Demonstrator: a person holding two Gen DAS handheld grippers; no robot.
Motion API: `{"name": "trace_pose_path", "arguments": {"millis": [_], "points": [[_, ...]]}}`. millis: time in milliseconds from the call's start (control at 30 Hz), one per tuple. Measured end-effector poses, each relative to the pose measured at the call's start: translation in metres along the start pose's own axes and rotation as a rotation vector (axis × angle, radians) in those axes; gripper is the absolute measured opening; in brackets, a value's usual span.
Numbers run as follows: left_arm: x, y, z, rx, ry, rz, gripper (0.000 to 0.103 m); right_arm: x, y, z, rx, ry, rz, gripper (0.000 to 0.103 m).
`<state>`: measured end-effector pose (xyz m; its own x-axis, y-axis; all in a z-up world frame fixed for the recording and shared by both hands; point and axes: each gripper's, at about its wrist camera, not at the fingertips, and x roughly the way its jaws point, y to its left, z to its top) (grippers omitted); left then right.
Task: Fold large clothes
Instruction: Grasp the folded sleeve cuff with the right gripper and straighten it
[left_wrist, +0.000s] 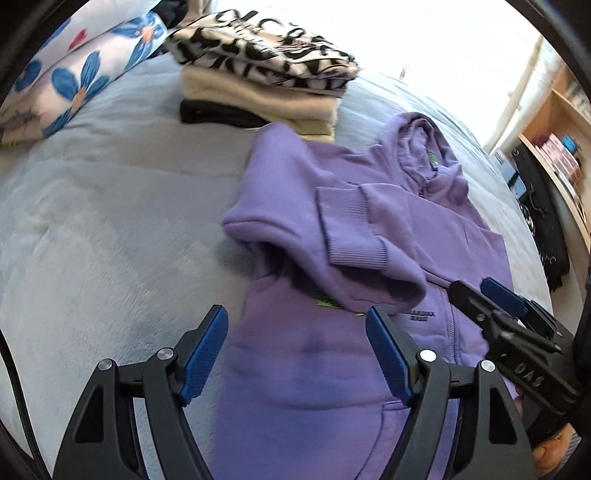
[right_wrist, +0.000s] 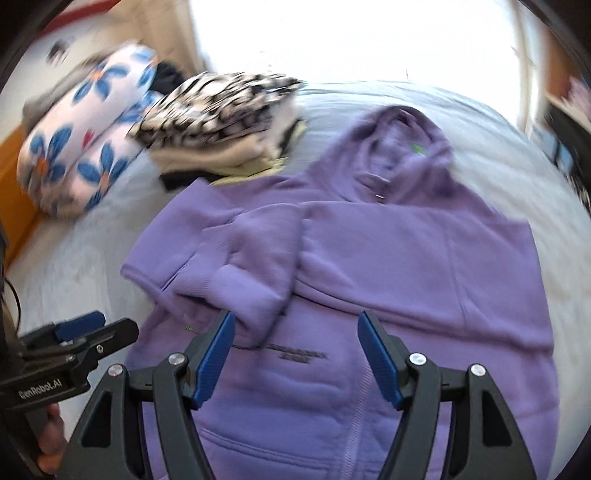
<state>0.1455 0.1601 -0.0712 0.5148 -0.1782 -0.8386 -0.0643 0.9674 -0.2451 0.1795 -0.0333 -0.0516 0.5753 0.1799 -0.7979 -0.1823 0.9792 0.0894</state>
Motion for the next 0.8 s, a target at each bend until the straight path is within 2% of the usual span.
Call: {"name": "trace_pose_path", "arguments": {"millis": [300,333,367,400,433,500,667,733,800], "points": [[0.006,0.019,-0.007,-0.025,0.016,-0.005,0.075,0.056,0.053,0.007,-0.278,0.101,-0.121,0.069],[0.007,0.019,-0.007,-0.029,0.017,-0.004,0.075,0.063,0.056,0.007,-0.304,0.109,-0.144,0.058],[0.007,0.021,-0.007,-0.035,0.018,-0.004,0.075,0.067,0.058,0.007,-0.318,0.116,-0.157,0.036],[0.006,0.023,-0.007,-0.039,0.018,-0.006,0.075,0.072,0.058,0.008,-0.319,0.132,-0.173,0.027],[0.006,0.024,-0.008,-0.042,0.019,-0.005,0.075,0.073,0.055,0.011,-0.301,0.141,-0.172,0.019],[0.005,0.024,-0.008,-0.043,0.015,-0.003,0.075,0.063,0.042,0.023,-0.224,0.121,-0.126,0.013],[0.001,0.02,-0.009,-0.029,0.001,-0.006,0.075,-0.001,-0.014,0.055,-0.022,-0.082,-0.086,0.01],[0.0,0.016,-0.01,-0.017,-0.004,-0.004,0.075,-0.02,-0.046,0.059,0.071,-0.125,-0.098,0.01],[0.0,0.011,-0.012,0.0,-0.008,0.002,0.075,-0.029,-0.081,0.052,0.151,-0.135,-0.155,0.01]]}}
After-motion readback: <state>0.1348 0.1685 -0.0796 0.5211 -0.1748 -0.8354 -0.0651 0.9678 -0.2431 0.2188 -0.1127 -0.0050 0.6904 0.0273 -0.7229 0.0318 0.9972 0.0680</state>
